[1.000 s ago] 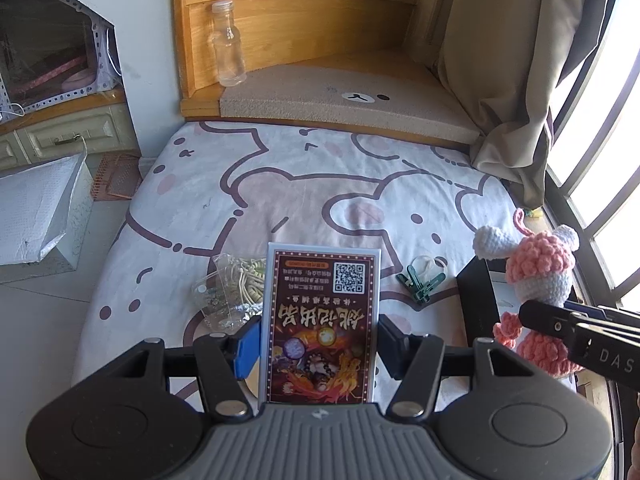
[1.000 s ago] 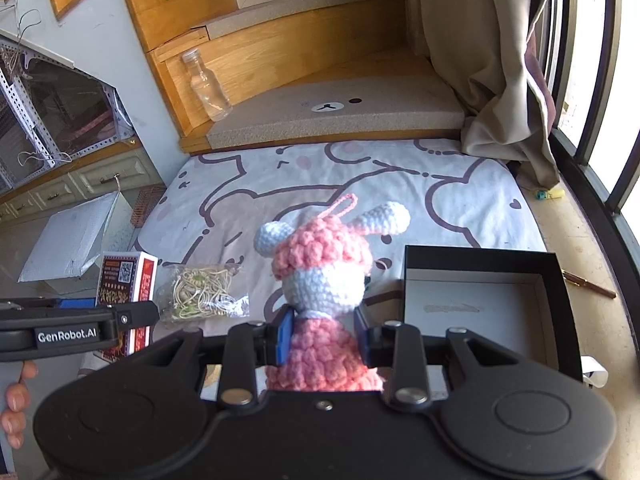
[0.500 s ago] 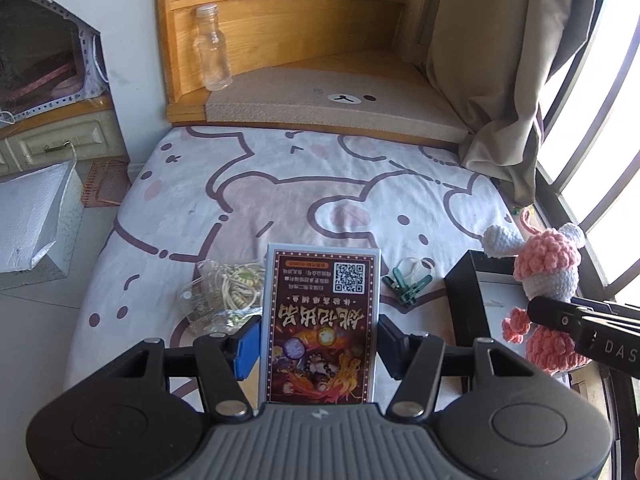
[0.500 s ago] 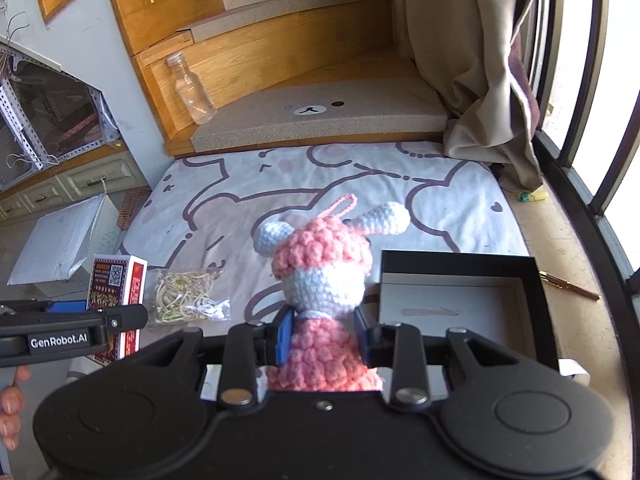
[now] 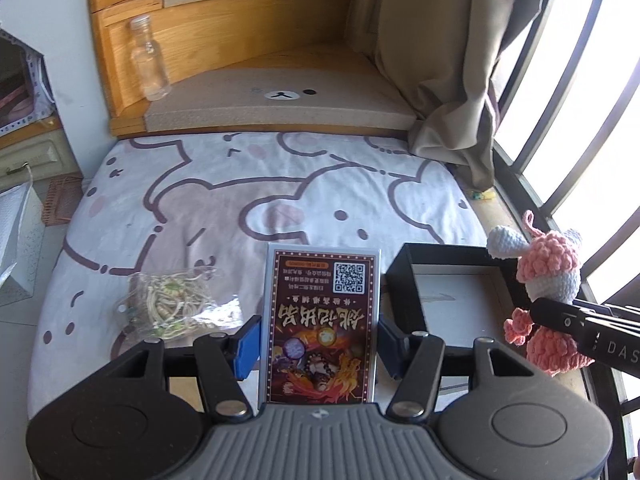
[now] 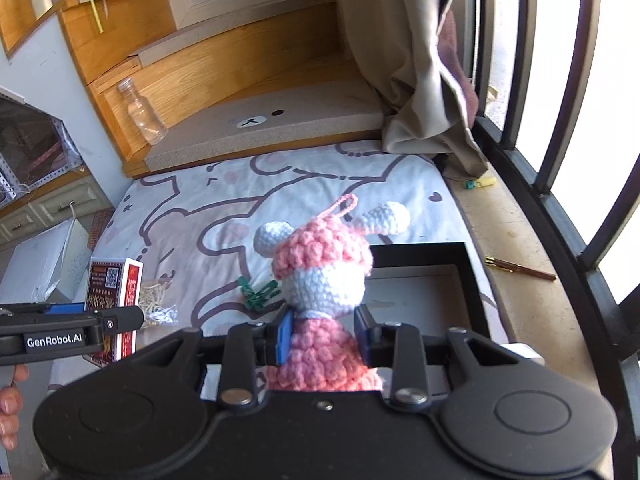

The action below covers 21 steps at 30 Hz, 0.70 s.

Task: Organize objects
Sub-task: 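Lift the card pack with the left gripper while the right gripper carries the bunny toward the black box, then lower the card pack into the black box and open the left gripper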

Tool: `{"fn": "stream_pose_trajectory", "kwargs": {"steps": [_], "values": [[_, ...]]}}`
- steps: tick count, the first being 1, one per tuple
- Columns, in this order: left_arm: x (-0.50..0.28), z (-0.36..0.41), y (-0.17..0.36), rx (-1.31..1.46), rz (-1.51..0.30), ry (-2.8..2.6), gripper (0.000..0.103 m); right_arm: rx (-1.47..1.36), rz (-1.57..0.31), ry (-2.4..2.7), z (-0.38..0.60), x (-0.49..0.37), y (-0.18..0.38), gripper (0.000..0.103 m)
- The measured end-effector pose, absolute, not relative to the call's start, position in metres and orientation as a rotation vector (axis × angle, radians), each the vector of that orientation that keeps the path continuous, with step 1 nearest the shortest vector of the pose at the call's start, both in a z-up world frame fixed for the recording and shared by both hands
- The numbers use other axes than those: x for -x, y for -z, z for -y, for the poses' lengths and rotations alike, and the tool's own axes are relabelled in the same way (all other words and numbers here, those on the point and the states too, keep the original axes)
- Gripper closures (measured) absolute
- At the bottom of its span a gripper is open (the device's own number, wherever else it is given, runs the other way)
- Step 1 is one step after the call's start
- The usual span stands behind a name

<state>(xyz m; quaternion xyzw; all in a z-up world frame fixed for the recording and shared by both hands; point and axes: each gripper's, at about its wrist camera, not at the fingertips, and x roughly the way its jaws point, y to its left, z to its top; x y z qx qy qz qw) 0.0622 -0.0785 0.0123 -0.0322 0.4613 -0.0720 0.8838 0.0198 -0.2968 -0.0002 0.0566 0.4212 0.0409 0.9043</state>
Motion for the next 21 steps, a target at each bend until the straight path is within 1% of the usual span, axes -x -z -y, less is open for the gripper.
{"fn": "stream_pose_trajectory", "kwargs": {"steps": [10,21], "values": [[-0.063,0.135,-0.011,0.027,-0.962,0.251,0.044,-0.171,-0.834,0.010,0.353,-0.002,-0.002,0.070],[-0.061,0.167,-0.013,0.030,-0.962,0.295,0.044,-0.169,-0.820,0.044,0.376,0.008,-0.007,0.070]]}}
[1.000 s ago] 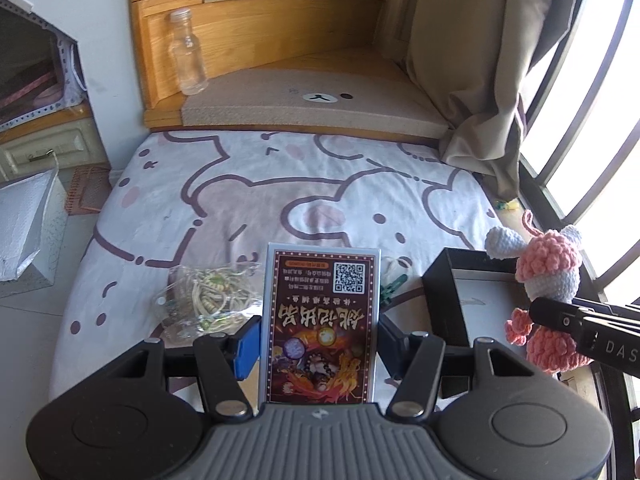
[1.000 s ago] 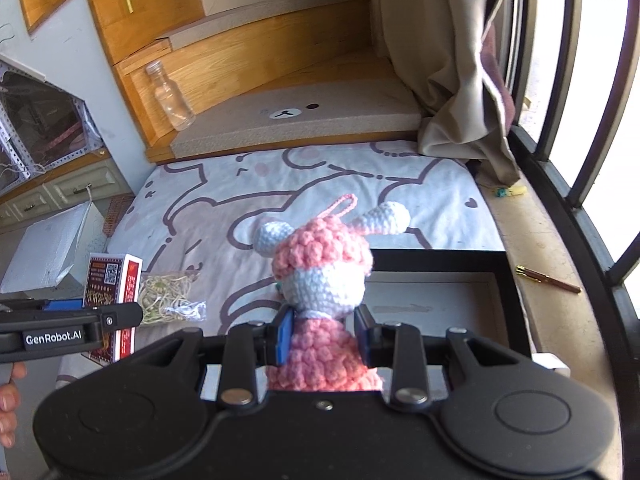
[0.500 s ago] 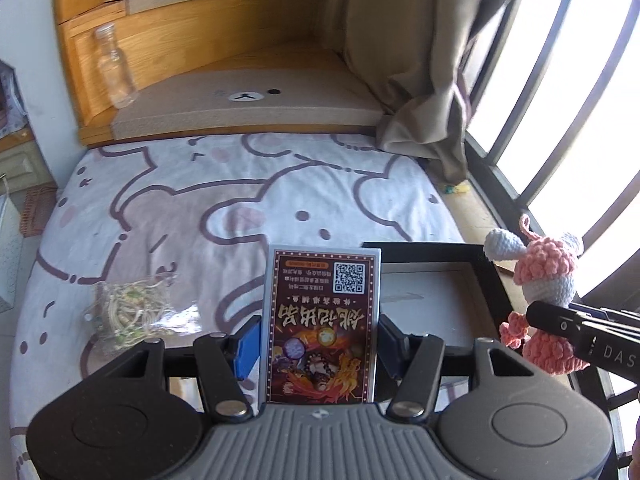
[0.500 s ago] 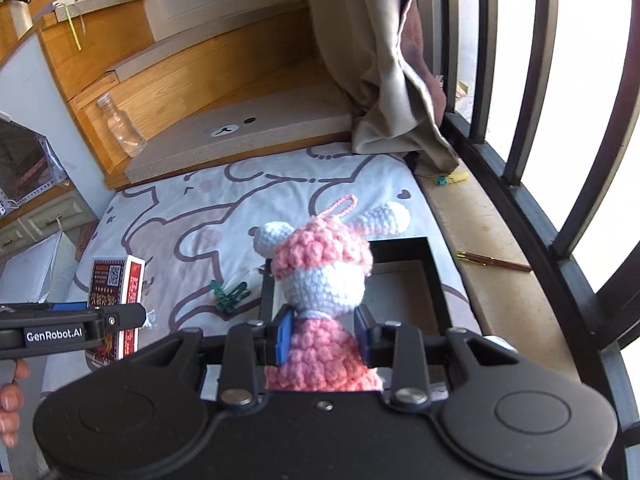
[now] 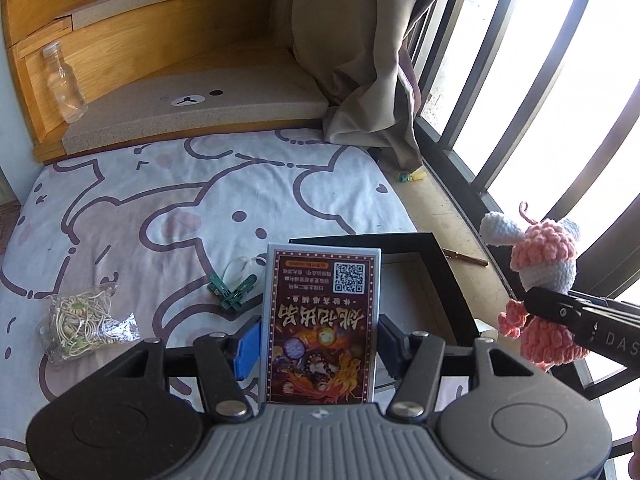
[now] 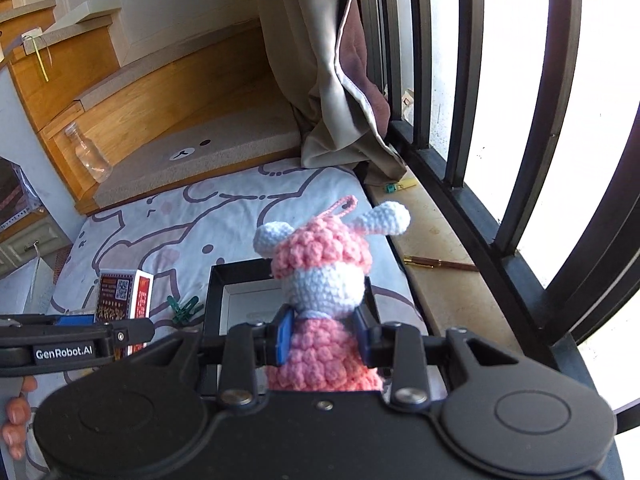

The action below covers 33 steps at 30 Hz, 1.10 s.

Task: Organize objects
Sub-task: 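Lower the card pack into the black box and open the left gripper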

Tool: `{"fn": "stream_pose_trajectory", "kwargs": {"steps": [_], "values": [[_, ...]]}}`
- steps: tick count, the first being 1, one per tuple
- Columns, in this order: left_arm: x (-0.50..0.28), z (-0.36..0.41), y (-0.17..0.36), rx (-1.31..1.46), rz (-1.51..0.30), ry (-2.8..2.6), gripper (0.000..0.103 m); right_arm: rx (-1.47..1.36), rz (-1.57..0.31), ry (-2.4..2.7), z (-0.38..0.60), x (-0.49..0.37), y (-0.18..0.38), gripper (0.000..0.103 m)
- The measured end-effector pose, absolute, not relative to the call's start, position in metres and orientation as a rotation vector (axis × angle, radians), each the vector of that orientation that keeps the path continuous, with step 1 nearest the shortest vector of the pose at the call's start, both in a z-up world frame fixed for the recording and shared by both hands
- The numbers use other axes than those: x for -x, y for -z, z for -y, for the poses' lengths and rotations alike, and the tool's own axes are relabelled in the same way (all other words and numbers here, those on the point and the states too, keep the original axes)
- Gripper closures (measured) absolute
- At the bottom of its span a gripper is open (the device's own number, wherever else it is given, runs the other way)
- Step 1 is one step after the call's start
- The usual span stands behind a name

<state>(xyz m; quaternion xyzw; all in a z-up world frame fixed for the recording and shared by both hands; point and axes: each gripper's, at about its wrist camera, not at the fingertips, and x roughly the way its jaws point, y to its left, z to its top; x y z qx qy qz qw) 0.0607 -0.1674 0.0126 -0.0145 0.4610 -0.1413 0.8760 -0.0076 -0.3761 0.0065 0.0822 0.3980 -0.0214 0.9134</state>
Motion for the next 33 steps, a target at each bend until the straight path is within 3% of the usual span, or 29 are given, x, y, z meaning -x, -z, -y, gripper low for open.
{"fn": "stream_pose_trajectory", "kwargs": {"steps": [13,33], "values": [[-0.058,0.181,-0.011,0.096,-0.957,0.323,0.044,-0.215,-0.807,0.036,0.377,0.007,-0.004,0.070],[-0.113,0.214,0.054,0.137,-1.102,0.330,0.044,-0.259,-0.936,0.062,0.387,-0.055,0.057,0.070]]}}
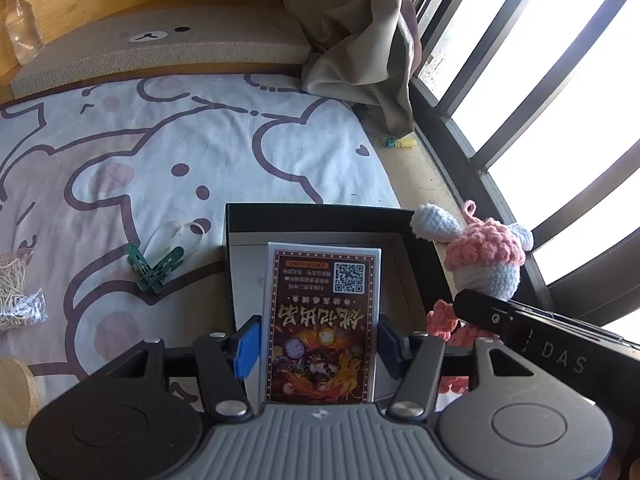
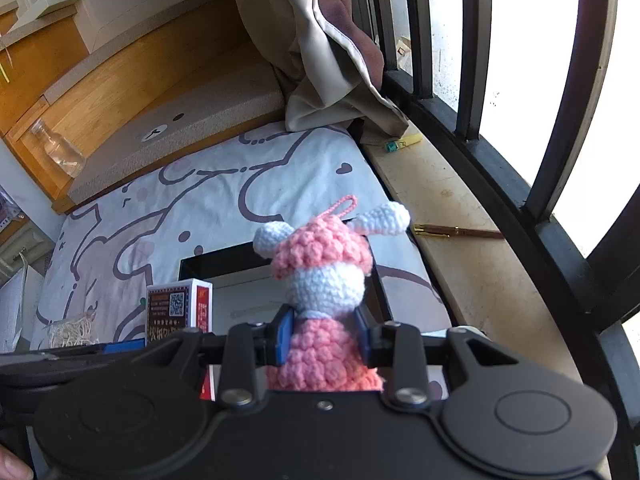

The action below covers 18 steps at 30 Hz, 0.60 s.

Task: Organize objects
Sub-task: 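Lower the card pack into the black box and open the left gripper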

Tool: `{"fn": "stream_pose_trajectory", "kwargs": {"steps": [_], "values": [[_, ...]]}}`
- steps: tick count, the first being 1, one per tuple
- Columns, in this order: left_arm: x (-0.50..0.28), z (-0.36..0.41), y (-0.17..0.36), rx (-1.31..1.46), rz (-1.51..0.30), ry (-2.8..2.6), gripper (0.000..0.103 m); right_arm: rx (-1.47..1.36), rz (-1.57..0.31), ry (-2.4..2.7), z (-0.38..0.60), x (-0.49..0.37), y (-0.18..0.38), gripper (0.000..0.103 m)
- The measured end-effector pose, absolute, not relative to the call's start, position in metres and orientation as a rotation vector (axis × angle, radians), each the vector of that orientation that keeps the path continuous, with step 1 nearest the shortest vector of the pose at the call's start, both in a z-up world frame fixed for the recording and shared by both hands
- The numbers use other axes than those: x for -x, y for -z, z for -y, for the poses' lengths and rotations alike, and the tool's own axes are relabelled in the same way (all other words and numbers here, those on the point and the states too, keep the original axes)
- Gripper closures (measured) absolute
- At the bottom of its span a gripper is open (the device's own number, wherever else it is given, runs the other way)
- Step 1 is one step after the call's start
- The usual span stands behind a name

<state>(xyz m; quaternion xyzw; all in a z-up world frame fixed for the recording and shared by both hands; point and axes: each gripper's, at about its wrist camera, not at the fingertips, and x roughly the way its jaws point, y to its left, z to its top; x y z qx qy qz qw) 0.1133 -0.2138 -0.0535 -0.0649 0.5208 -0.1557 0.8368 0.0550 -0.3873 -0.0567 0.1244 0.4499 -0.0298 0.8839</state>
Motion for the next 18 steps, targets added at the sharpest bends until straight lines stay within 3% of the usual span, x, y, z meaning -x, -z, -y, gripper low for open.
{"fn": "stream_pose_trajectory", "kwargs": {"steps": [18], "values": [[-0.129,0.218,0.081,0.143,-1.181,0.257,0.043,-0.265,-0.944,0.042,0.386,-0.068,0.068,0.070]]}}
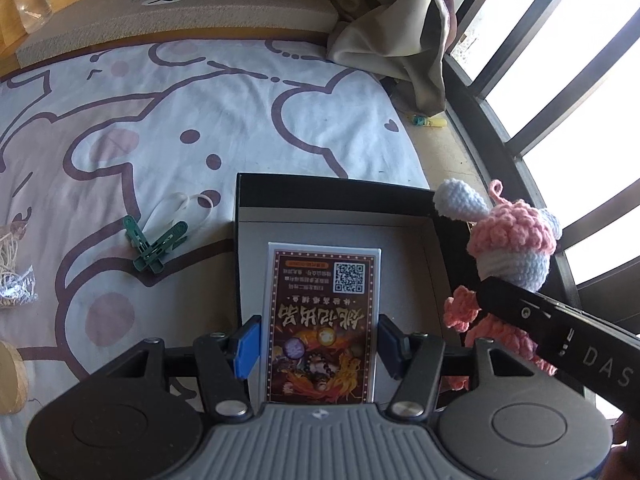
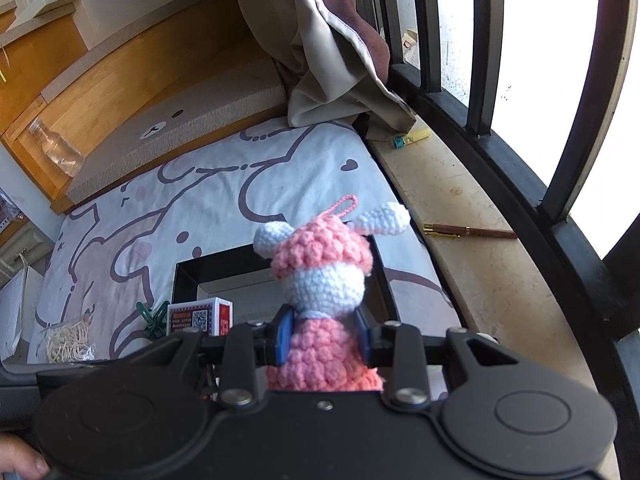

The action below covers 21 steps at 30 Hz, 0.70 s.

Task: Organize objects
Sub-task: 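Lower the card pack into the black box and open the left gripper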

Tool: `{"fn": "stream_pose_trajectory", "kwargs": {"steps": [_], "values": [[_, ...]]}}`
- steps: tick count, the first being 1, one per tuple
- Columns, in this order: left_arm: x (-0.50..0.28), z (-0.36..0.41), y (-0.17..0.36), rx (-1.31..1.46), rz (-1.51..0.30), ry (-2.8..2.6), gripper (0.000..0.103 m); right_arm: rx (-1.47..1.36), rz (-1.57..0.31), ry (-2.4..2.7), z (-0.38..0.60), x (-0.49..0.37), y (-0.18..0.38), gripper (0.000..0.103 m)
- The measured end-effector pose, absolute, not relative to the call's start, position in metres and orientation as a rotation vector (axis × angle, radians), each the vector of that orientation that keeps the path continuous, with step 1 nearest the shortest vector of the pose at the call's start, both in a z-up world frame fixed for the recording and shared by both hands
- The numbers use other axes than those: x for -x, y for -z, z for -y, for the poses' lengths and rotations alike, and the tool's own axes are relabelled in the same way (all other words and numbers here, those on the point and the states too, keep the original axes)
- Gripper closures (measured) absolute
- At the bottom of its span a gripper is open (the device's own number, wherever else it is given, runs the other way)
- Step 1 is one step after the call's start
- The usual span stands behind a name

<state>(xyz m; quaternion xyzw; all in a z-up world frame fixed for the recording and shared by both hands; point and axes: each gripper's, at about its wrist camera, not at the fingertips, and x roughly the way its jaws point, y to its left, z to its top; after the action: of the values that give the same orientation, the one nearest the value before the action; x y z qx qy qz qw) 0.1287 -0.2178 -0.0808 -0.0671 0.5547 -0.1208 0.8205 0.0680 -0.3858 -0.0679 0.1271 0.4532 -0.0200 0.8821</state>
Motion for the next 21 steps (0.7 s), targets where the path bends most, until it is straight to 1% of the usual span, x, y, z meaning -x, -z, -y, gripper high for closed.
{"fn": "stream_pose_trajectory", "kwargs": {"steps": [3,4,5,6,7,8,11,21], "values": [[-0.126,0.218,0.081,0.113,-1.180,0.253,0.042,-0.270,-0.947,0.039,0.385,-0.069,0.069,0.070],[-0.126,0.219,0.081,0.110,-1.186,0.263,0.040,-0.272,-0.949,0.039,0.385,-0.069,0.070,0.070],[-0.125,0.218,0.079,0.117,-1.184,0.277,0.033,-0.273,-0.950,0.041,0.385,-0.069,0.070,0.070],[-0.123,0.217,0.076,0.124,-1.173,0.292,0.030,-0.274,-0.950,0.042,0.384,-0.069,0.070,0.070],[-0.121,0.218,0.072,0.117,-1.159,0.295,0.024,-0.277,-0.949,0.042,0.384,-0.069,0.070,0.070],[-0.119,0.219,0.068,0.102,-1.141,0.292,0.021,-0.281,-0.948,0.041,0.384,-0.069,0.070,0.070],[-0.116,0.219,0.058,0.062,-1.102,0.304,0.021,-0.292,-0.948,0.039,0.383,-0.069,0.070,0.070],[-0.126,0.197,0.059,0.059,-1.101,0.234,0.021,-0.285,-0.993,0.045,0.381,-0.076,0.084,0.070]]}}
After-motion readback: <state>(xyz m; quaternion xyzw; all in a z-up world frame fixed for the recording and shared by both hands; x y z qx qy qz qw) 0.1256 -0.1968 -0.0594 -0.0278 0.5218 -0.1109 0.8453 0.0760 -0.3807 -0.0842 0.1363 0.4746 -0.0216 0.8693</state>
